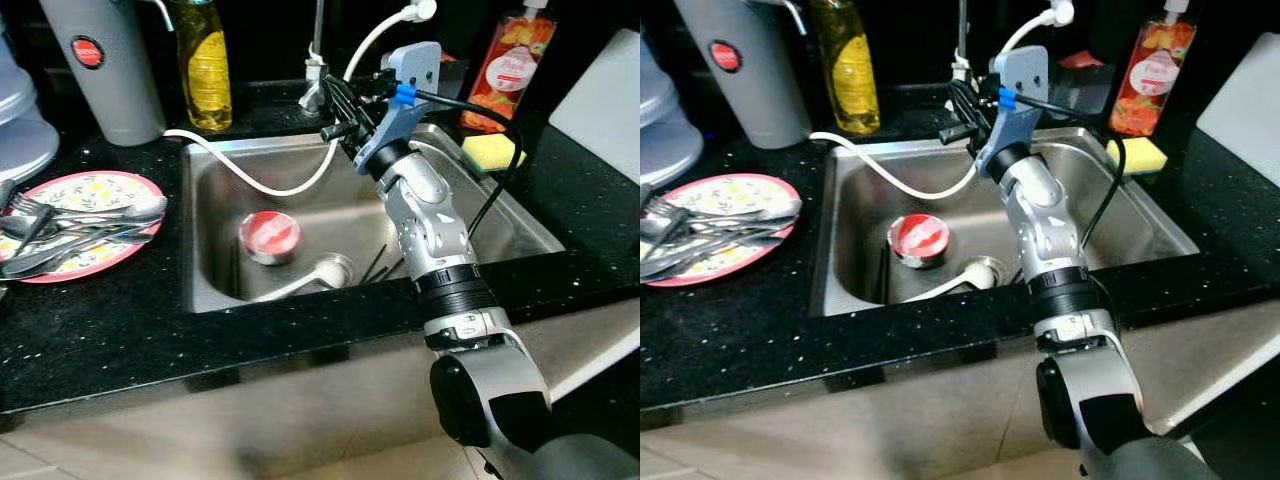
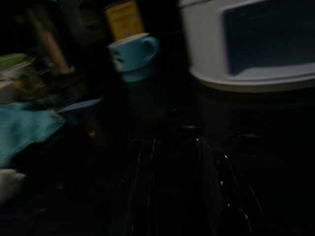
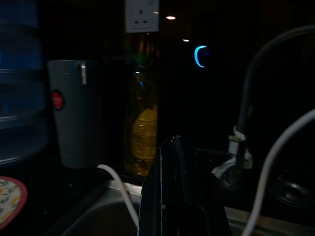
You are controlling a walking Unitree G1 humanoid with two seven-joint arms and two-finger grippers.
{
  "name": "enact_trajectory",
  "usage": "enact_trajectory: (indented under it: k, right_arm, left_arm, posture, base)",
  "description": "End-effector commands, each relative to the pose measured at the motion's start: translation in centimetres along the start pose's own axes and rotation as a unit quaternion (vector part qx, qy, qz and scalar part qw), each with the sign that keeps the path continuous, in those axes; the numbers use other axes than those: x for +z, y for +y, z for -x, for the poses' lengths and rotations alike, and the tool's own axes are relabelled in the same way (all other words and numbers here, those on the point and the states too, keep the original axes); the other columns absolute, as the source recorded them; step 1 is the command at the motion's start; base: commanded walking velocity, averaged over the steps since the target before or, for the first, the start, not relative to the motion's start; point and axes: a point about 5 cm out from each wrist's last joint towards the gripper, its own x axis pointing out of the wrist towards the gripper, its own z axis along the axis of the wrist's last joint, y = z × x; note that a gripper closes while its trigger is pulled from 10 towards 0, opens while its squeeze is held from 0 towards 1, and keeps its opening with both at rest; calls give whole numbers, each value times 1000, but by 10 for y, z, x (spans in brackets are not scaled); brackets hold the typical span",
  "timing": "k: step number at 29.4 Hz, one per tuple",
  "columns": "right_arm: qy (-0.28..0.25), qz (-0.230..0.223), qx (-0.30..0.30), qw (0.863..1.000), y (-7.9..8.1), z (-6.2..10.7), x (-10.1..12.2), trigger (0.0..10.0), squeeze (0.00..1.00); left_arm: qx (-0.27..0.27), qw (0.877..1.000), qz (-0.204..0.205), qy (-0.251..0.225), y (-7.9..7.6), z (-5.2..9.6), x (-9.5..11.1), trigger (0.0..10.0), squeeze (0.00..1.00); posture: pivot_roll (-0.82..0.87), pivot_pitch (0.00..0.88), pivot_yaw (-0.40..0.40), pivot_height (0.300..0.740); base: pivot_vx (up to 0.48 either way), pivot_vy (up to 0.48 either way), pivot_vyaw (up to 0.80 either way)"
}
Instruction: Kitchen organization
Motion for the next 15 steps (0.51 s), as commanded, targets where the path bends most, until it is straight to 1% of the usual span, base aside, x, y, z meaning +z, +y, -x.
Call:
enact_trajectory:
  k: [1, 4, 5, 7, 8, 9, 10, 11, 12, 13, 14, 15]
  right_arm:
    - [-1, -1, 0, 1000, 0, 2, -1, 10000, 0]
    - [-4, -3, -1, 1000, 0, 0, 0, 10000, 0]
    - [-5, -4, -1, 1000, 0, 0, 0, 10000, 0]
    - [-5, -4, -1, 1000, 0, 0, 0, 10000, 0]
    - [-5, -2, 0, 1000, 0, 0, 0, 10000, 0]
    - [-5, -2, 0, 1000, 0, 0, 0, 10000, 0]
    - [-5, 0, -2, 1000, -2, 0, 1, 10000, 0]
    - [-6, 1, -4, 1000, -3, 1, 2, 10000, 0]
    - [-6, 2, -8, 1000, -5, 1, 2, 10000, 0]
    - [-5, 2, -10, 1000, -6, 1, 2, 10000, 0]
    - [-5, 2, -10, 1000, -6, 1, 2, 10000, 0]
    - [-5, 2, -10, 1000, -6, 1, 2, 10000, 0]
  left_arm:
    - [21, 999, -28, -4, 11, -5, 1, 10000, 0]
    - [25, 998, -57, 1, 9, -6, -6, 10000, 0]
    - [11, 997, -74, 6, 3, -5, -11, 10000, 0]
    - [-7, 996, -91, 11, -4, -3, -16, 10000, 0]
    - [-55, 994, -88, 23, -16, 2, -20, 10000, 0]
    - [-55, 994, -88, 23, -16, 2, -20, 10000, 0]
    - [-90, 995, -36, 39, -23, 8, -17, 10000, 0]
    - [-84, 996, -4, 40, -21, 9, -14, 10000, 0]
    - [-52, 998, 19, 37, -11, 7, -11, 10000, 0]
    - [-19, 999, 13, 32, 0, 3, -10, 10000, 0]
    - [2, 1000, -8, 24, 7, 0, -10, 10000, 0]
    - [2, 1000, -8, 24, 7, 0, -10, 10000, 0]
  posture:
    - [130, 0, -11, 740]
    - [134, 0, -13, 740]
    - [135, 0, -14, 740]
    - [135, 0, -14, 740]
    - [124, 0, -10, 740]
    - [124, 0, -10, 740]
    - [119, 0, -8, 740]
    - [119, 0, -8, 740]
    - [127, 0, -12, 740]
    - [127, 0, -13, 740]
    - [126, 0, -14, 740]
    - [126, 0, -14, 740]
  base:
    - [0, 0, 0]
    - [0, 0, 0]
    - [0, 0, 0]
    - [0, 0, 0]
    - [0, 0, 0]
    - [0, 0, 0]
    - [0, 0, 0]
    - [0, 0, 0]
    - [0, 0, 0]
    - [0, 0, 0]
    - [0, 0, 0]
    - [0, 0, 0]
